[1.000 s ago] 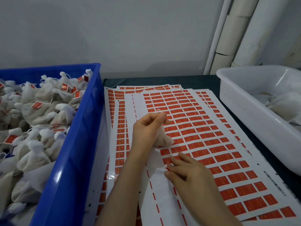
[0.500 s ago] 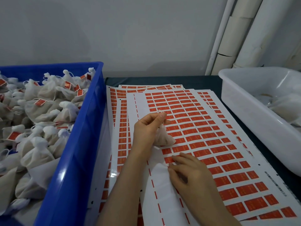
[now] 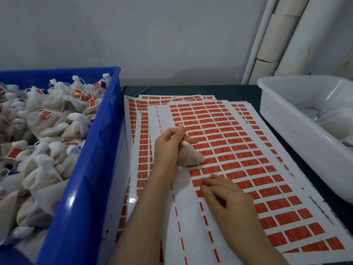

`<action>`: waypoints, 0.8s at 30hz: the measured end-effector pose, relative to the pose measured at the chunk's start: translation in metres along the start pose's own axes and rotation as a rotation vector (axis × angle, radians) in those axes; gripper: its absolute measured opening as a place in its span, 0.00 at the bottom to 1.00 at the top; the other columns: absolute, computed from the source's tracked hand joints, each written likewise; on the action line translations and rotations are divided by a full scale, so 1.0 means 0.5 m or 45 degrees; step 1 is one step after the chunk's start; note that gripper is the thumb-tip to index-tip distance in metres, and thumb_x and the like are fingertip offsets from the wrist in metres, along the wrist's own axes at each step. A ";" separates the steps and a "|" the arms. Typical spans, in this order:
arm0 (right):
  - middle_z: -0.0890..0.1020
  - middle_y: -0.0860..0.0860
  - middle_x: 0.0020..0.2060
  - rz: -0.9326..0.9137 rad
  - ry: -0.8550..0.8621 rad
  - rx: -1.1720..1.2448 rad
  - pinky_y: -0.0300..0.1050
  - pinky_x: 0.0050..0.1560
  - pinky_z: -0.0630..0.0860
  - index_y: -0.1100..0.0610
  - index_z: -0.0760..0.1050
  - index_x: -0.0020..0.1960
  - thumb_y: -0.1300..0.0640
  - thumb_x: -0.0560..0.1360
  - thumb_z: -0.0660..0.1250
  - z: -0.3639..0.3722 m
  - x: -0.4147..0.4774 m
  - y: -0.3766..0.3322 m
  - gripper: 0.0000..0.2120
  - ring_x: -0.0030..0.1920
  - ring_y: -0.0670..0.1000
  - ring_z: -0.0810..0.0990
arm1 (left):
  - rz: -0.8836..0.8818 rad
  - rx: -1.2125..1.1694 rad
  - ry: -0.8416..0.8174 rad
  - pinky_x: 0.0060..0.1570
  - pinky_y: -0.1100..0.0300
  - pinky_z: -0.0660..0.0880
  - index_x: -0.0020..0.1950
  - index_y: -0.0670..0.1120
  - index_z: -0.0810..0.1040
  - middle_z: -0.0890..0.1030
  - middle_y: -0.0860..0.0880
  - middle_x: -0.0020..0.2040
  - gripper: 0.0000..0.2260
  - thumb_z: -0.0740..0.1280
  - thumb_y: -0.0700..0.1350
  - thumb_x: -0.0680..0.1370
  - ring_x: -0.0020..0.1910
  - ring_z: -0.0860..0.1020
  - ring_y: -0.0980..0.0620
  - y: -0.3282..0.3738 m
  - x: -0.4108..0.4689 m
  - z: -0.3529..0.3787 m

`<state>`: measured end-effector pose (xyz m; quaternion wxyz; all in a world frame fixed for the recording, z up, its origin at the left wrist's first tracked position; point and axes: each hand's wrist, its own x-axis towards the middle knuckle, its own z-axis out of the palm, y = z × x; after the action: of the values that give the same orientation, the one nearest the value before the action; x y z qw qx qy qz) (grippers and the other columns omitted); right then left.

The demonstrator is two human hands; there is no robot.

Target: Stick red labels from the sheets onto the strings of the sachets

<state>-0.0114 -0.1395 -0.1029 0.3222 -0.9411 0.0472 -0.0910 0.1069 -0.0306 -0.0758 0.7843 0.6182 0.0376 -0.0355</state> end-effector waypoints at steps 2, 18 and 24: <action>0.53 0.29 0.66 0.014 -0.227 -0.046 0.37 0.67 0.47 0.36 0.57 0.70 0.31 0.67 0.53 -0.003 -0.005 0.001 0.32 0.69 0.34 0.51 | -0.014 -0.106 -0.023 0.47 0.49 0.79 0.44 0.46 0.76 0.78 0.52 0.28 0.08 0.61 0.47 0.79 0.33 0.81 0.51 0.008 -0.002 -0.001; 0.71 0.34 0.62 0.128 -0.093 0.321 0.48 0.64 0.70 0.40 0.67 0.67 0.43 0.70 0.67 -0.030 0.012 -0.021 0.27 0.63 0.42 0.71 | -0.300 1.028 -0.028 0.27 0.64 0.71 0.51 0.54 0.70 0.76 0.58 0.43 0.21 0.59 0.68 0.68 0.37 0.77 0.57 0.057 -0.122 -0.092; 0.69 0.36 0.66 0.025 0.012 0.274 0.37 0.64 0.61 0.41 0.66 0.68 0.40 0.69 0.64 -0.048 0.016 -0.032 0.28 0.62 0.34 0.64 | -0.271 0.864 -0.249 0.29 0.66 0.75 0.47 0.58 0.76 0.82 0.61 0.39 0.20 0.69 0.65 0.60 0.37 0.83 0.55 0.048 -0.123 -0.083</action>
<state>-0.0081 -0.1423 -0.0732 0.4219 -0.9002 0.0478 -0.0967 0.0476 0.0157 -0.0560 0.5264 0.8295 0.0127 -0.1863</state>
